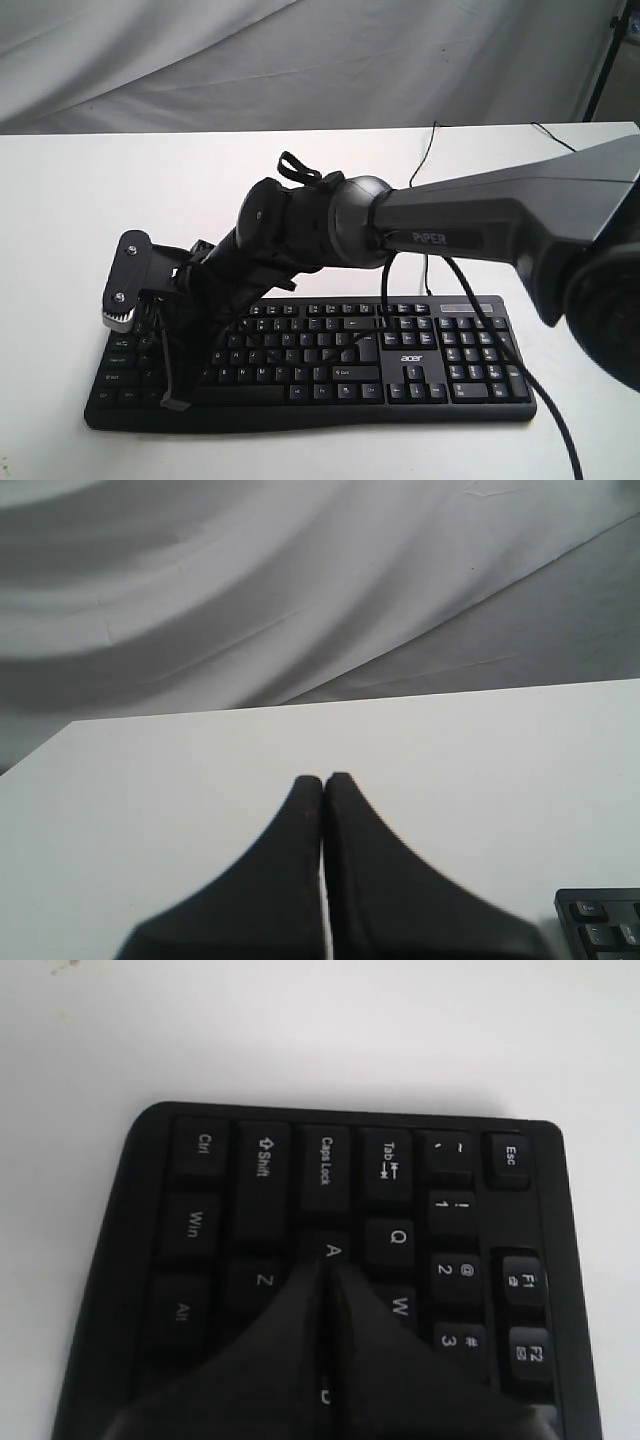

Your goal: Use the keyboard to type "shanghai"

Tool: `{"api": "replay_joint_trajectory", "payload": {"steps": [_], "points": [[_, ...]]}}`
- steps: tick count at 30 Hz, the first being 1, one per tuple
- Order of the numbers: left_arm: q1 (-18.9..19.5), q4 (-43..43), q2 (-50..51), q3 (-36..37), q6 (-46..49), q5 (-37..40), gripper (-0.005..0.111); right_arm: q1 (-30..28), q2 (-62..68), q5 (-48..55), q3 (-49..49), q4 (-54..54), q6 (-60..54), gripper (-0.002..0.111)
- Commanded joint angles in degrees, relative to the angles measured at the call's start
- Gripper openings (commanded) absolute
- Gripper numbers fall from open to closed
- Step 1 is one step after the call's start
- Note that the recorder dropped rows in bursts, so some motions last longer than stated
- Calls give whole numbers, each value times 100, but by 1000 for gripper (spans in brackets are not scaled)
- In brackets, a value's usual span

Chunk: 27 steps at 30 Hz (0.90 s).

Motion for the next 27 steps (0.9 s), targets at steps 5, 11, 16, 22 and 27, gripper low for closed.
{"api": "replay_joint_trajectory", "payload": {"steps": [5, 11, 16, 22, 27], "points": [[-22, -3, 18, 29, -16, -30, 1, -35, 86, -69, -38, 220, -200, 0], [-22, -3, 18, 29, -16, -30, 1, -35, 162, -57, -38, 211, -200, 0], [-22, -3, 18, 29, -16, -30, 1, -42, 217, -72, -38, 211, -200, 0], [-22, -3, 18, 29, -16, -30, 1, -42, -33, -52, -38, 165, -178, 0], [-22, -3, 18, 29, -16, -30, 1, -42, -339, 175, -38, 165, -144, 0]]}}
